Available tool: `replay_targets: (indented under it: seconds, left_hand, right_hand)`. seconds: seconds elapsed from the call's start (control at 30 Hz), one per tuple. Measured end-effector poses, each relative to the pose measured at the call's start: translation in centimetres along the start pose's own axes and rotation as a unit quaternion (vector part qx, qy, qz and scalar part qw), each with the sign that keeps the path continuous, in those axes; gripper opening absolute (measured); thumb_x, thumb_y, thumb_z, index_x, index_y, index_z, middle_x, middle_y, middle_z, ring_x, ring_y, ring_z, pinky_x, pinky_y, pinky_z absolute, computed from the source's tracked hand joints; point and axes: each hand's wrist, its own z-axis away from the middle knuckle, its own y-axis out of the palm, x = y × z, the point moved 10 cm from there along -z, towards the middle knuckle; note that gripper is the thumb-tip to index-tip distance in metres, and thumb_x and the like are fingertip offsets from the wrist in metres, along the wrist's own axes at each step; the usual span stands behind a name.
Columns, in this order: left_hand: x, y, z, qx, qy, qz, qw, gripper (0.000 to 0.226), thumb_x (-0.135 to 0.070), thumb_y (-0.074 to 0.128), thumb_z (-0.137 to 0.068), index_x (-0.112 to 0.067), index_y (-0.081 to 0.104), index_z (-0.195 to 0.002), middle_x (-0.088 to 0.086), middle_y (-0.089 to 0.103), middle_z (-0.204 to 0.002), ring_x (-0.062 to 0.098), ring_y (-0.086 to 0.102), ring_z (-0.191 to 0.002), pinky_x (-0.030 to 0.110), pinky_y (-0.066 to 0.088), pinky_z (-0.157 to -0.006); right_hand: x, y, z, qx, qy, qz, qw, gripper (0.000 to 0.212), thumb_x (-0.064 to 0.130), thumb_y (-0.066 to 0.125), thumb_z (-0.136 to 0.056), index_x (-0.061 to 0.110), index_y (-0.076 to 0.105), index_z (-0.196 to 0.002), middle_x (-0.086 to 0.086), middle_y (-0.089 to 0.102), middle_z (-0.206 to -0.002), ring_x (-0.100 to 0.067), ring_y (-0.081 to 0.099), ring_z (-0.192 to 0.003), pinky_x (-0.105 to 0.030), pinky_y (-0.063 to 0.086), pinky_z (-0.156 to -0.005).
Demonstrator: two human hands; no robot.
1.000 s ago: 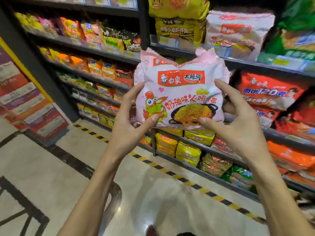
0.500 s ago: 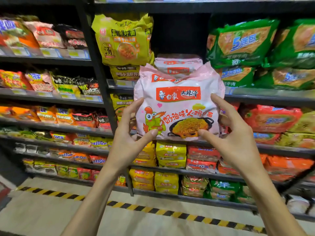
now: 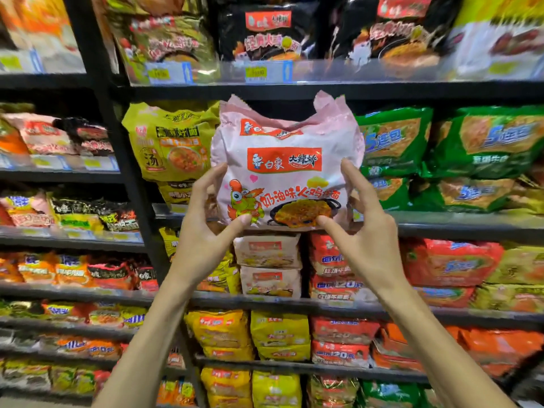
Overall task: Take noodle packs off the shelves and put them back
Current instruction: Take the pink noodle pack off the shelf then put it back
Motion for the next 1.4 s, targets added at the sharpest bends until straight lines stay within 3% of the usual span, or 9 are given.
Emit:
replay_targets:
  seconds: [0.17,0.3,0.5,0.67,0.8,0.97,1.03,1.2,1.4]
  left_hand:
    - [1.5,1.4,-4.5,-0.025,0.03,-0.029,0.999,0.082,0.004,0.072,-0.09,-0.03,0.03,-0.152,-0.02,0.034,-0.158,-0.002,0.029,-0.15,0.016,0.035,-0.114]
    - [3.0,2.1,-6.7,-0.056,0.044,-0.04,0.997,0.083,-0.009,0.07,-0.091,-0.042,0.026,-0.152,-0.026,0.029,-0.16,-0.001,0.027,-0.151,0.015,0.034,-0.115]
    - [5.7,3.4,-9.2,-0.065,0.058,-0.073,0.994,0.085,-0.002,0.065,-0.092,-0.038,0.021,-0.156,-0.023,0.026,-0.163,0.012,0.03,-0.153,0.053,0.036,-0.119]
    - [8.7,3.5,-10.2,-0.088,0.065,-0.077,0.991,0.081,-0.004,0.065,-0.093,-0.042,0.02,-0.148,0.002,0.033,-0.157,0.025,0.046,-0.141,0.058,0.047,-0.108]
    - [10.4,3.6,-11.0,-0.089,0.073,-0.094,0.989,0.076,-0.004,0.061,-0.09,-0.036,0.019,-0.145,0.015,0.035,-0.152,0.029,0.049,-0.136,0.056,0.048,-0.107]
    - [11.6,4.0,-11.5,-0.088,0.081,-0.095,0.988,0.072,0.005,0.063,-0.091,-0.03,0.022,-0.14,0.021,0.037,-0.145,0.028,0.05,-0.13,0.044,0.049,-0.107]
    - [12.0,3.9,-11.6,-0.092,0.082,-0.094,0.988,0.076,0.01,0.063,-0.091,-0.034,0.023,-0.138,0.02,0.039,-0.144,0.014,0.052,-0.127,0.03,0.049,-0.104]
    - [13.2,4.2,-11.0,-0.09,0.086,-0.091,0.988,0.084,0.013,0.065,-0.089,-0.036,0.017,-0.138,0.023,0.041,-0.14,0.001,0.051,-0.117,0.013,0.044,-0.097]
    - [14.5,4.6,-10.9,-0.064,0.057,-0.069,0.994,0.085,0.012,0.064,-0.091,-0.038,0.019,-0.142,0.018,0.041,-0.148,0.017,0.055,-0.13,0.039,0.052,-0.103]
  right_hand:
    - [-2.4,1.0,-5.3,-0.024,-0.052,0.011,0.998,0.093,0.014,0.078,-0.083,0.047,0.026,-0.153,0.026,0.059,-0.125,-0.018,0.067,-0.091,-0.038,0.055,-0.093]
    - [-4.4,1.6,-8.1,-0.044,-0.073,0.016,0.996,0.095,0.01,0.078,-0.082,0.047,0.026,-0.153,0.028,0.055,-0.121,-0.008,0.063,-0.092,-0.021,0.05,-0.087]
    - [-7.5,3.2,-10.4,-0.061,-0.08,0.017,0.995,0.108,0.0,0.076,-0.08,0.061,0.02,-0.147,0.006,0.065,-0.115,0.005,0.053,-0.079,-0.017,0.047,-0.076]
    - [-9.6,5.2,-10.4,-0.089,-0.082,-0.004,0.993,0.117,-0.014,0.07,-0.079,0.069,0.019,-0.144,0.031,0.041,-0.142,-0.001,0.058,-0.113,-0.015,0.049,-0.089]
    - [-11.1,6.5,-10.5,-0.115,-0.07,-0.013,0.991,0.112,-0.023,0.065,-0.074,0.054,0.027,-0.147,0.016,0.043,-0.139,0.026,0.036,-0.122,-0.004,0.04,-0.096]
    - [-11.3,7.3,-10.9,-0.123,-0.071,-0.016,0.99,0.103,-0.032,0.06,-0.068,0.031,0.032,-0.145,-0.005,0.047,-0.132,-0.005,0.038,-0.124,-0.037,0.044,-0.089]
    - [-10.8,7.3,-11.0,-0.121,-0.076,-0.016,0.99,0.102,-0.034,0.059,-0.067,0.027,0.031,-0.143,-0.003,0.04,-0.134,0.0,0.025,-0.124,-0.034,0.043,-0.087]
    - [-11.8,7.7,-10.8,-0.115,-0.079,0.019,0.99,0.109,-0.031,0.062,-0.07,0.041,0.027,-0.144,-0.004,0.041,-0.135,0.022,0.041,-0.114,0.004,0.039,-0.083]
    - [-12.2,8.2,-10.4,-0.1,-0.067,0.042,0.992,0.102,-0.024,0.063,-0.074,0.038,0.028,-0.148,-0.007,0.052,-0.118,-0.006,0.047,-0.088,-0.007,0.043,-0.071]
